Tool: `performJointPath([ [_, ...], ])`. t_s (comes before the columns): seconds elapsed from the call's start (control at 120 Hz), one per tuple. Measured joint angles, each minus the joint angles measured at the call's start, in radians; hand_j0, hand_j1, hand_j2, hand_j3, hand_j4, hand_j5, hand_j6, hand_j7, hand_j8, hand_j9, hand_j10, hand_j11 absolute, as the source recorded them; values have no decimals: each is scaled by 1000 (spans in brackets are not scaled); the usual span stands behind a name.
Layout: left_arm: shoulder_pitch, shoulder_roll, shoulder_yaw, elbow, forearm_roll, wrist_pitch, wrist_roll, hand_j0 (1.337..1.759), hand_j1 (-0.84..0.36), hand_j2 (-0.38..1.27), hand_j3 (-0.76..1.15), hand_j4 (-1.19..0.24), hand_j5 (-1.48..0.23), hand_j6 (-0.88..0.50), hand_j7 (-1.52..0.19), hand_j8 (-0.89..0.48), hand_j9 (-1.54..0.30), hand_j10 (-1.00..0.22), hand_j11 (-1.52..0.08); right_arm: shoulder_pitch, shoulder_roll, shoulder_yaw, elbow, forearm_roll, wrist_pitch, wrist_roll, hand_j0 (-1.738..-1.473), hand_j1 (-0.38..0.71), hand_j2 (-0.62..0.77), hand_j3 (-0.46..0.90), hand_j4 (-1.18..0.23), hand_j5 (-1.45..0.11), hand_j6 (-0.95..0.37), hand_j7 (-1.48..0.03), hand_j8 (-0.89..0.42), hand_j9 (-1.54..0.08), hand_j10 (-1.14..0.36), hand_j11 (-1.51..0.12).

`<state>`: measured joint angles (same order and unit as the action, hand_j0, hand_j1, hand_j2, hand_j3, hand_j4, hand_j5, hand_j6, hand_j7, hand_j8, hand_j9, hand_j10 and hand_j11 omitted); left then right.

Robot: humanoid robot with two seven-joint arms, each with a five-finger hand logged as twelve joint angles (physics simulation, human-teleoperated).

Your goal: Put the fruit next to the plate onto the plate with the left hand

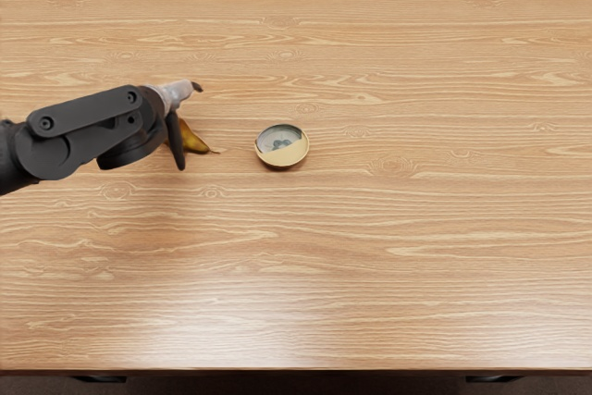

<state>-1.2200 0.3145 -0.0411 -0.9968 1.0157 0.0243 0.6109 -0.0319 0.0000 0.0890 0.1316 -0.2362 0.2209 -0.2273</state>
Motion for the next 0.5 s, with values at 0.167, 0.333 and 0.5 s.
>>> performJointPath([
  [0.167,-6,0,5,1,0,5,0,1658,112,42,0,-202,-259,-203,-259,-203,-259,-201,-258,0,0,0,0,0,0,0,-1658,-322,-4,0,-22,-29,-22,-29,-22,-29,-22,-29],
  [0.333,5,0,6,1,0,6,0,1658,20,57,0,-278,-358,-279,-358,-279,-358,-278,-358,1,0,0,0,0,0,0,-1658,-322,-4,0,-22,-29,-22,-29,-22,-29,-22,-29],
  [0.5,5,0,6,1,0,6,0,1658,-35,67,0,-324,-418,-325,-418,-317,-418,-321,-418,0,0,0,0,0,0,0,-1658,-322,-4,0,-22,-29,-22,-29,-22,-29,-22,-29],
])
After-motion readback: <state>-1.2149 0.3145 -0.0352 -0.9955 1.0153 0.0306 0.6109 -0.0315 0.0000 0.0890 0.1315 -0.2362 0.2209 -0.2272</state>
